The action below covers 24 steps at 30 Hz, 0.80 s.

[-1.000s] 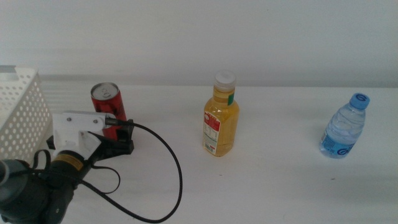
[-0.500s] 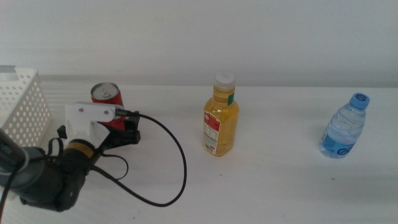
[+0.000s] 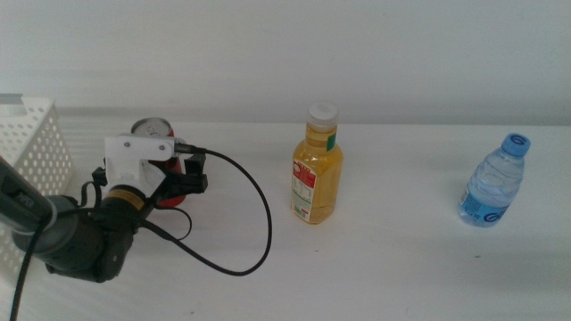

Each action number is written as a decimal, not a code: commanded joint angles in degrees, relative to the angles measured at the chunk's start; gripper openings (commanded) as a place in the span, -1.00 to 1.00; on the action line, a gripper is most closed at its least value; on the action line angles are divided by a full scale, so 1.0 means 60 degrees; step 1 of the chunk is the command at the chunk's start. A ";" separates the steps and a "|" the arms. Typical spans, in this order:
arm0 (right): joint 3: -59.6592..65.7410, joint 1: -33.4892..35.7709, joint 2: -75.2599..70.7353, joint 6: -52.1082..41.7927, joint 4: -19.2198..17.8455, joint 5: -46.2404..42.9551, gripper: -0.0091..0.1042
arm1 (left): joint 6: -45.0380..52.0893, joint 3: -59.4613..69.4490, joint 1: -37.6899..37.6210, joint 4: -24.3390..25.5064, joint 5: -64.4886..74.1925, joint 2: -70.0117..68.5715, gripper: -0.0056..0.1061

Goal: Use arms to grab the bottles and put them into the dustbin to the left of the table.

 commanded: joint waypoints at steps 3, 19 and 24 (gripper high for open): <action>0.0426 -0.0020 -0.0374 -0.0036 -0.0076 -0.0077 0.70 | 0.0006 -0.0143 -0.0009 -0.0115 0.0344 0.0020 0.58; 0.0426 -0.0020 -0.0374 -0.0036 -0.0076 -0.0077 0.70 | 0.0005 0.1137 -0.0009 0.0148 0.2122 -0.2787 -0.93; 0.0426 -0.0020 -0.0374 -0.0036 -0.0076 -0.0077 0.70 | 0.0005 0.1140 -0.0009 0.0686 0.7888 -0.6017 -0.93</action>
